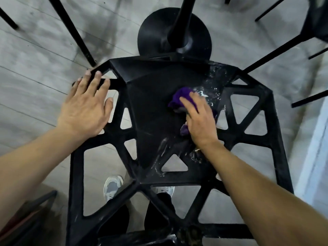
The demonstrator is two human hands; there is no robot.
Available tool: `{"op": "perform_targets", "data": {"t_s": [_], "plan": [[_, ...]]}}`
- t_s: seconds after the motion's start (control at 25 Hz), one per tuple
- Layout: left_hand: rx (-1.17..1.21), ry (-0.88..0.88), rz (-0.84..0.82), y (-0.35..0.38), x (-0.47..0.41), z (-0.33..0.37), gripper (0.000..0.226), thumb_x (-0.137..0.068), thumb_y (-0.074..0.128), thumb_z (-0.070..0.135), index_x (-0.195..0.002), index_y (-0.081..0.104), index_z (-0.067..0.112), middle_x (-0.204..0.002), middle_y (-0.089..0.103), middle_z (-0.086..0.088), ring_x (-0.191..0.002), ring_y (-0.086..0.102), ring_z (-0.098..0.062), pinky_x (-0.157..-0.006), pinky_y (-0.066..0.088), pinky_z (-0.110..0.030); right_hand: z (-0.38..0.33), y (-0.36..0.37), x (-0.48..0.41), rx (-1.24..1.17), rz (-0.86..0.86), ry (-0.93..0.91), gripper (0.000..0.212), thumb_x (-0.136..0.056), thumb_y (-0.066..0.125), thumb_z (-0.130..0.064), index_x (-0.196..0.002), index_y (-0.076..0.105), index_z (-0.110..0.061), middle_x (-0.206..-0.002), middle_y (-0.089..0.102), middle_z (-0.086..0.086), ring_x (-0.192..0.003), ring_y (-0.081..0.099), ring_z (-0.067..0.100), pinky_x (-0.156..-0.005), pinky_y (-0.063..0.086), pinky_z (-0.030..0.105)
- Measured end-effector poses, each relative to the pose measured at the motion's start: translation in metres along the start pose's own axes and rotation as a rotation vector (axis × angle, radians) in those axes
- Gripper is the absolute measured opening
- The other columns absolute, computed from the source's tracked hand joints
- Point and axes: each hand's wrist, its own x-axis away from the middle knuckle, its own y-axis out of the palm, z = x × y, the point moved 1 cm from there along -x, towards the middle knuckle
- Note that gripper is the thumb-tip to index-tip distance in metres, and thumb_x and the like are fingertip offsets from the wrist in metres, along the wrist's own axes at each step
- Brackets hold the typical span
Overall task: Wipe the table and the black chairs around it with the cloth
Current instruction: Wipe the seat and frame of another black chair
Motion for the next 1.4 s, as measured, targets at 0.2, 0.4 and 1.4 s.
{"op": "perform_targets", "data": {"t_s": [0.2, 0.4, 1.4], "plan": [[0.0, 0.073, -0.029, 0.006, -0.006, -0.001, 0.062, -0.107, 0.019, 0.042, -0.157, 0.033, 0.008, -0.166, 0.024, -0.015, -0.156, 0.015, -0.035, -0.127, 0.014, -0.05, 0.006, -0.008, -0.035, -0.158, 0.196, 0.463, 0.046, -0.097, 0.052, -0.01, -0.143, 0.052, -0.015, -0.153, 0.041, 0.013, -0.142, 0.034, 0.029, -0.119, 0.03, 0.045], [0.05, 0.424, -0.09, 0.033, -0.028, 0.081, 0.063, -0.102, 0.019, 0.035, -0.158, 0.03, 0.008, -0.168, 0.02, -0.014, -0.155, 0.02, -0.033, -0.124, 0.024, -0.048, -0.053, 0.014, 0.04, -0.148, -0.06, -0.033, 0.055, -0.087, 0.063, -0.003, -0.141, 0.056, -0.012, -0.146, 0.05, 0.015, -0.14, 0.041, 0.031, -0.116, 0.034, 0.048], [0.072, 0.371, -0.106, 0.06, -0.034, 0.098, 0.068, -0.109, 0.031, 0.039, -0.163, -0.005, 0.017, -0.171, -0.012, -0.002, -0.158, -0.009, -0.022, -0.126, 0.001, -0.039, 0.082, -0.02, -0.129, 0.119, -0.015, 0.361, 0.044, -0.095, 0.054, -0.013, -0.139, 0.051, -0.014, -0.135, 0.054, 0.013, -0.113, 0.052, 0.036, -0.093, 0.047, 0.048]]}}
